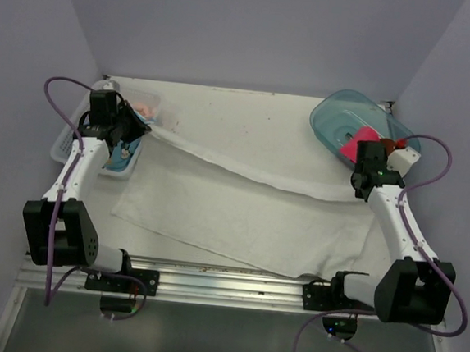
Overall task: Roll the towels
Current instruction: Flatten the towel
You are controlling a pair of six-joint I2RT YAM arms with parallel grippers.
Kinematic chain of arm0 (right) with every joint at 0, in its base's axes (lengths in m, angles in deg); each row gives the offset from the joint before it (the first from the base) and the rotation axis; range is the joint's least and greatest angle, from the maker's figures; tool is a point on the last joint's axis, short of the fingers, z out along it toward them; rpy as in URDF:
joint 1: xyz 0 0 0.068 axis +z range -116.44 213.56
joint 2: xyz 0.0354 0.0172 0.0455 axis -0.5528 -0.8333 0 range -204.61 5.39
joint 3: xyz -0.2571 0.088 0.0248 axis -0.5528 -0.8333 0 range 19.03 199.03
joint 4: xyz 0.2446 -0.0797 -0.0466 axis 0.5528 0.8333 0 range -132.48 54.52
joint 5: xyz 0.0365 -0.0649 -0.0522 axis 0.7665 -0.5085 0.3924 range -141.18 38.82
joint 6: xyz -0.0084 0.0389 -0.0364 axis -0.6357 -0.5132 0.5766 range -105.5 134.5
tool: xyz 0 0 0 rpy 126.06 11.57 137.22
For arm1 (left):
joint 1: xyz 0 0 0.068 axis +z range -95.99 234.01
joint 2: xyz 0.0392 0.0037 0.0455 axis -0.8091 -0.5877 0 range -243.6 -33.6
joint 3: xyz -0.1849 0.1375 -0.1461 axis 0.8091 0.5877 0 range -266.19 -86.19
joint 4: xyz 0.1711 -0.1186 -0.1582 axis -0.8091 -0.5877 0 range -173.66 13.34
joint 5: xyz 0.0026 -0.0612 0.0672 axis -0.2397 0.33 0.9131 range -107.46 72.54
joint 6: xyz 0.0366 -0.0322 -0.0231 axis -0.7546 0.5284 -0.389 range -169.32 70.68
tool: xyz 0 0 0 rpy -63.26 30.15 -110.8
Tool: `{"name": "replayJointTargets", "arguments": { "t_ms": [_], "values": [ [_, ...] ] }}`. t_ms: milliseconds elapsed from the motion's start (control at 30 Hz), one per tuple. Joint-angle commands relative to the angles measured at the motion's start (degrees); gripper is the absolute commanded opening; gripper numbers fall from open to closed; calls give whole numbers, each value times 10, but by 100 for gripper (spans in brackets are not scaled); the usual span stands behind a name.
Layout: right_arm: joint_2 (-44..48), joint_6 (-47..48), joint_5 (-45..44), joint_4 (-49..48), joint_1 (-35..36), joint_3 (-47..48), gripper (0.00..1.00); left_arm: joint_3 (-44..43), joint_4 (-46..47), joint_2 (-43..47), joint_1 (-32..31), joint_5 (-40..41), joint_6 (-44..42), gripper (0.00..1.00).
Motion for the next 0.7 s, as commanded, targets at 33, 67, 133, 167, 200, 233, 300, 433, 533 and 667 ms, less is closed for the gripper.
{"name": "replayJointTargets", "arguments": {
  "t_ms": [33,67,133,167,200,233,300,433,533,667],
  "values": [
    [-53,-2,42,-86,-49,39,0,-64,60,-47,-4,15,-12,0],
    [-60,-1,49,-89,-56,46,0,-70,63,-63,-6,16,-12,0],
    [-73,2,66,-90,-75,60,0,-91,64,-80,-15,16,-12,0],
    [-77,5,74,-97,-82,63,0,-99,64,-95,-18,16,-12,0],
    [-78,10,80,-99,-88,68,0,-108,63,-104,-22,16,-11,0],
    [-79,13,82,-102,-96,76,0,-125,63,-112,-25,15,-10,0],
    [-84,21,92,-104,-104,89,0,-147,58,-136,-28,14,-10,0],
    [-102,41,116,-107,-122,141,0,-207,49,-178,-31,9,-10,0],
    [-116,46,138,-95,-125,183,0,-239,37,-193,-31,11,-12,0],
    [-130,43,164,-94,-125,207,0,-265,35,-214,-31,1,-10,0]
  ]
}}
